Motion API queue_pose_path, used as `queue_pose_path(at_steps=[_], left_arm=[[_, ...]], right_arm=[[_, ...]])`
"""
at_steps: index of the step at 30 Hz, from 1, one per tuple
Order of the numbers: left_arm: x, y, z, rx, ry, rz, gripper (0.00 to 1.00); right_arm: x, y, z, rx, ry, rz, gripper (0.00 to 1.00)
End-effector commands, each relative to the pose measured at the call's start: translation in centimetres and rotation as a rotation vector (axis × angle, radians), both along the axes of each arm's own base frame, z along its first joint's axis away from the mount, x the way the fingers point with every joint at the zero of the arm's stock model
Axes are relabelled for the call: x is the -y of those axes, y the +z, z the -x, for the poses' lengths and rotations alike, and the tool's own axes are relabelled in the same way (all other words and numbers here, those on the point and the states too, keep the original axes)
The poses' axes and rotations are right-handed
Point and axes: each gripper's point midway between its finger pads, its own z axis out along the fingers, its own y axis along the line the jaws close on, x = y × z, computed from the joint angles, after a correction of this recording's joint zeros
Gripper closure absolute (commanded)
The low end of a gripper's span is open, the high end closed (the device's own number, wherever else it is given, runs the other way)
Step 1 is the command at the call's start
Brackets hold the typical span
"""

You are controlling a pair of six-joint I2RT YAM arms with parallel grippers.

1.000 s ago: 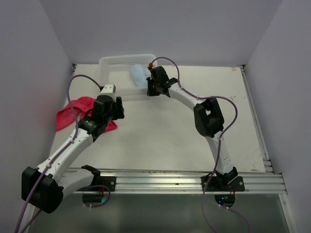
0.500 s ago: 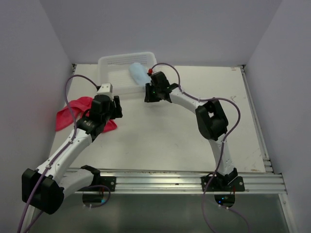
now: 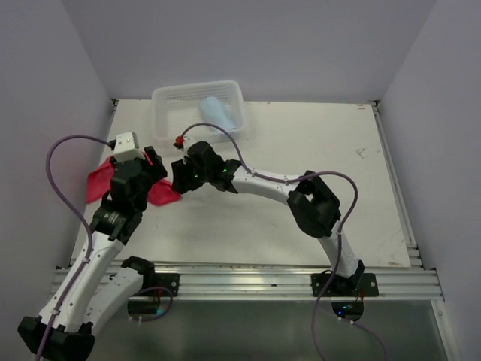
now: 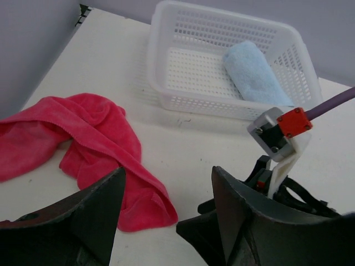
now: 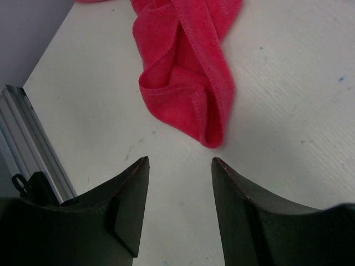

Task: Roll the towels
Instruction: Move the towel to the center of the board

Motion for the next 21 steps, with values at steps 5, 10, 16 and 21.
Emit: queue_pose_path(at_steps=[5, 10, 16, 21], left_arm=[[-1.7, 0.9, 0.3, 0.048, 0.078, -0.016, 0.32], [-1.2, 0.9, 0.1, 0.042, 0.054, -0.012, 0.32], [-1.0, 1.0, 0.2, 0.043, 0.037, -0.008, 0.31], [-0.8, 0.7, 0.1, 0.036, 0.029, -0.009, 0.31]], right_arm=[[-4.4, -1.7, -1.3, 0.073, -0.009, -0.008, 0.44], [-5.3, -3.5, -1.5, 0.075, -0.005, 0.035, 0.44], [-5.1, -5.6, -1.8, 0.076, -0.027, 0.091, 0.64], [-3.2, -3.0, -1.6, 0.124, -0.062, 0.088, 1.0]])
